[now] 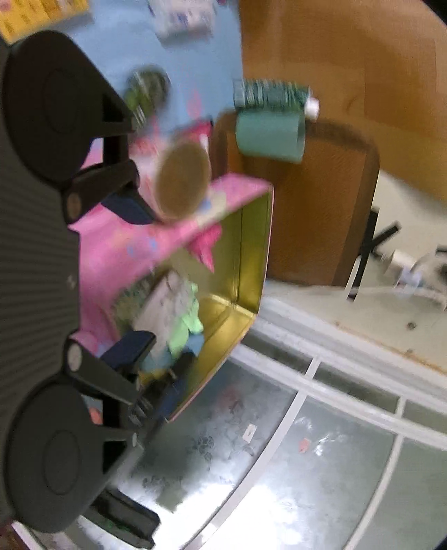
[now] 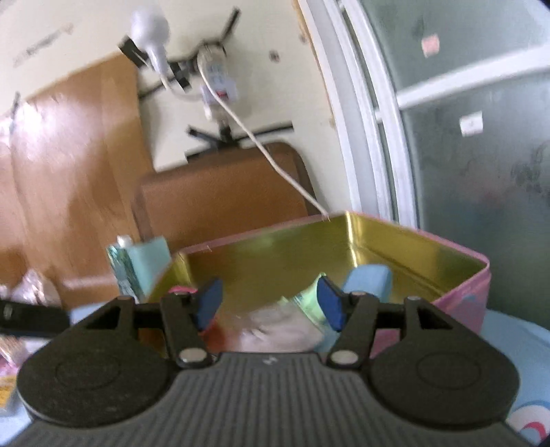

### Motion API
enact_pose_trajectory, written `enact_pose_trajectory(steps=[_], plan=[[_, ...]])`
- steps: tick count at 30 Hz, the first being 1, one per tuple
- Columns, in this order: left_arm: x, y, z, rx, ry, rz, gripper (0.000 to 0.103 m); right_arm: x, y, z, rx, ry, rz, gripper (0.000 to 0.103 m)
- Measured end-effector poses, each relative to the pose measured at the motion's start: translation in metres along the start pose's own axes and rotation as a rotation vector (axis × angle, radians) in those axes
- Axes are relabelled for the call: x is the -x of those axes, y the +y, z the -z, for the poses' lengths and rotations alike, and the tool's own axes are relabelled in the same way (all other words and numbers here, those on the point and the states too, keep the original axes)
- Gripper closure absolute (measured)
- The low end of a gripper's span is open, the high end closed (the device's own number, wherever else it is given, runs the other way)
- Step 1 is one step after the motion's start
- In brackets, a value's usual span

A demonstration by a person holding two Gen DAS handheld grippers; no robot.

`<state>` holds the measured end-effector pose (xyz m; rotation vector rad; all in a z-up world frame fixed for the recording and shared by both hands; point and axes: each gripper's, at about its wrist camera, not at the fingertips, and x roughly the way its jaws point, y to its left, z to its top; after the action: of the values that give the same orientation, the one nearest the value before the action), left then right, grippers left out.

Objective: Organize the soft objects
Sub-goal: 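Carry the keyring bag into the pink tin and release, then grasp the white wipes packet with the right gripper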

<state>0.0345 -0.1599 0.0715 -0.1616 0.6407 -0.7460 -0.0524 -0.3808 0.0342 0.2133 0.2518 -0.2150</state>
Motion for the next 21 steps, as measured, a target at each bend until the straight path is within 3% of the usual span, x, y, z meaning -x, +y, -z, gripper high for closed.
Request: enact_pose_trajectory(steps=[3,6,10,12,15,17,21], plan=[[0.038,0.039,0.016,0.060,-0.032,-0.061,0.032,0.014,0.032,-0.011,0.014,-0.040,-0.090,0.042],[0.077,0.085,0.035,0.127,-0.074,-0.199,0.032,0.017,0.075,-0.012,0.080,-0.006,-0.261,0.042],[0.118,0.146,0.061,0.192,-0.099,-0.438,0.032,-0.011,0.147,0.008,0.145,0.203,-0.507,0.042],[0.129,0.172,0.073,0.229,-0.105,-0.525,0.032,-0.036,0.181,0.018,0.176,0.294,-0.552,0.042],[0.136,0.197,0.088,0.286,-0.135,-0.526,0.033,-0.086,0.234,0.034,0.215,0.406,-0.531,0.036],[0.140,0.199,0.088,0.296,-0.157,-0.505,0.031,-0.115,0.258,0.042,0.224,0.448,-0.519,0.023],[0.140,0.199,0.089,0.283,-0.162,-0.478,0.031,-0.165,0.294,0.059,0.279,0.546,-0.463,0.021]])
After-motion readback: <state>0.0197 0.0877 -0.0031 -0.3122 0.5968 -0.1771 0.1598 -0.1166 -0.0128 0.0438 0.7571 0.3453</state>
